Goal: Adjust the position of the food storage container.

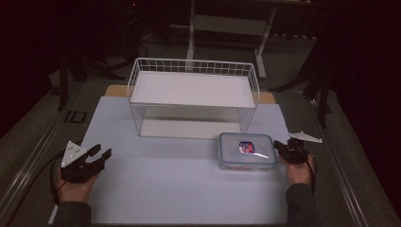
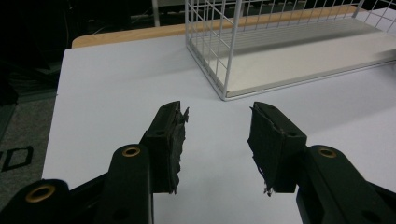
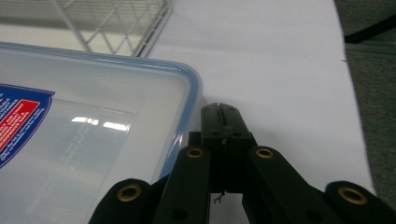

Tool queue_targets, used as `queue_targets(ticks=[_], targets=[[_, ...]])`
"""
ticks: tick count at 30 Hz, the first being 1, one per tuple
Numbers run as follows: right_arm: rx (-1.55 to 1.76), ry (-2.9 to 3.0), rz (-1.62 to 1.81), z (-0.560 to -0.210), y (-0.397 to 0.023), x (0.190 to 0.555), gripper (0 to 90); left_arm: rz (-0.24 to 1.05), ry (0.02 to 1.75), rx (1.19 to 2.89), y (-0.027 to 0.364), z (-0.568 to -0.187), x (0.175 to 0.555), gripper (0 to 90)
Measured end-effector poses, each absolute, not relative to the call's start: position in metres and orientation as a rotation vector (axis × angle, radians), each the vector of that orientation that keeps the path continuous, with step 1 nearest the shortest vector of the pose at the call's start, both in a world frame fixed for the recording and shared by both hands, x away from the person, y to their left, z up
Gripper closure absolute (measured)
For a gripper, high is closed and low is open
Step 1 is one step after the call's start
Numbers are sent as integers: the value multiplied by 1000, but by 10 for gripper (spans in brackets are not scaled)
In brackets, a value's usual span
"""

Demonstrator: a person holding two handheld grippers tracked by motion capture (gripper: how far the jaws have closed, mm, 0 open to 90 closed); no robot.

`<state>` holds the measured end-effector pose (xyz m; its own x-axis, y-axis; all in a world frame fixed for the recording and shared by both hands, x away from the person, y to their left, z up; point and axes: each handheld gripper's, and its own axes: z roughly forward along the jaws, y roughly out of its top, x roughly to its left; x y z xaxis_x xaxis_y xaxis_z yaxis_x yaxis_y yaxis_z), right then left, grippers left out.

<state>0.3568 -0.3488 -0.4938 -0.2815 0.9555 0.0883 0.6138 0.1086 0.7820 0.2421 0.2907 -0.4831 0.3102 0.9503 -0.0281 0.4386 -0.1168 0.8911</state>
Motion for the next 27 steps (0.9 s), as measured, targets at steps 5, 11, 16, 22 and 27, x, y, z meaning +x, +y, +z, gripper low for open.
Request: queue_targets(ticks=[5,11,16,22,27], targets=[[1476,1998,1008,-492,-335,358,900,743,1258,1714,290,-483,242,539],[1398,2065,1026,-492,-307,358,900,740,1254,1716,290,-483,242,539],[1330,2118,1052,-492,-288,354,900,739,1250,1721,289,-483,242,538],[1271,2171,1093,-492,-270,347,900,737,1244,1731,287,-484,243,538],[1221,2213,1111,-491,-256,342,900,738,1240,1739,286,-484,243,537]])
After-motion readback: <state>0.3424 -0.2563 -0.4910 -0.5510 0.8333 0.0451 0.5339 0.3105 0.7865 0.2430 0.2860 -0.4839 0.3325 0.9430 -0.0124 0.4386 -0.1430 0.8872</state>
